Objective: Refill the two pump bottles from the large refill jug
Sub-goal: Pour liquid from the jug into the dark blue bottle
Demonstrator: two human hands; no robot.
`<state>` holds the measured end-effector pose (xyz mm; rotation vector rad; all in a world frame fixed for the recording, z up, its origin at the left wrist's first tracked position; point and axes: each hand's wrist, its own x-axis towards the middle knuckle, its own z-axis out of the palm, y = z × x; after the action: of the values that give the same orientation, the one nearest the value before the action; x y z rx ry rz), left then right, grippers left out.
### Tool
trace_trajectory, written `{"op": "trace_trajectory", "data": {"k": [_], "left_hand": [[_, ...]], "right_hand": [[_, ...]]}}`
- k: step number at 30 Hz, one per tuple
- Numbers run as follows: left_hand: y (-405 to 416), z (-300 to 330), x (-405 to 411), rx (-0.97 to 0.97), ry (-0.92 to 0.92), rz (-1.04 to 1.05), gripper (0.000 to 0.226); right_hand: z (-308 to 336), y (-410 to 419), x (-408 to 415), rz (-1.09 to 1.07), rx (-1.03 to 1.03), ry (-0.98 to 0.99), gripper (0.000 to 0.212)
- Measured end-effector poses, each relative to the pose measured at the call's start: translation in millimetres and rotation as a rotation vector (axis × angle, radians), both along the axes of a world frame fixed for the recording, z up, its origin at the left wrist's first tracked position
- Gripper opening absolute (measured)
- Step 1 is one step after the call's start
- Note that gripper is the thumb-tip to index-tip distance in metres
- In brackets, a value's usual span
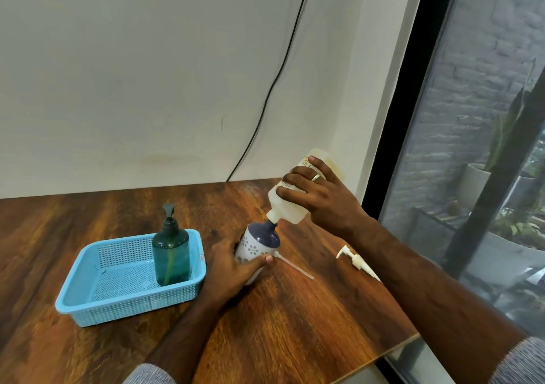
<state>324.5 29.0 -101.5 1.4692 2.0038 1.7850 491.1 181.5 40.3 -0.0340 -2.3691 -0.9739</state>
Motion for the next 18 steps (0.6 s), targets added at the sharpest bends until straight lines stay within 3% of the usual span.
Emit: {"op": "trace_trajectory", "data": {"k": [10, 15, 18], "left_hand": [[-3.5, 1.2, 1.1, -0.002, -0.009, -0.016, 0.072], [-2.8, 0.4, 1.4, -0.014, -0.016, -0.010, 0.067], [-1.6, -1.4, 0.3, -0.009, -0.029, -0.009, 0.067]], "right_hand": [[-4.8, 2.0, 0.3, -0.006, -0.044, 0.021, 0.074], [-20.6, 7.5, 1.5, -0.093, -0.263, 0.067, 0.086], [-30.1, 10.0, 2.0, -0.131, -0.438, 0.103, 0.081]]}}
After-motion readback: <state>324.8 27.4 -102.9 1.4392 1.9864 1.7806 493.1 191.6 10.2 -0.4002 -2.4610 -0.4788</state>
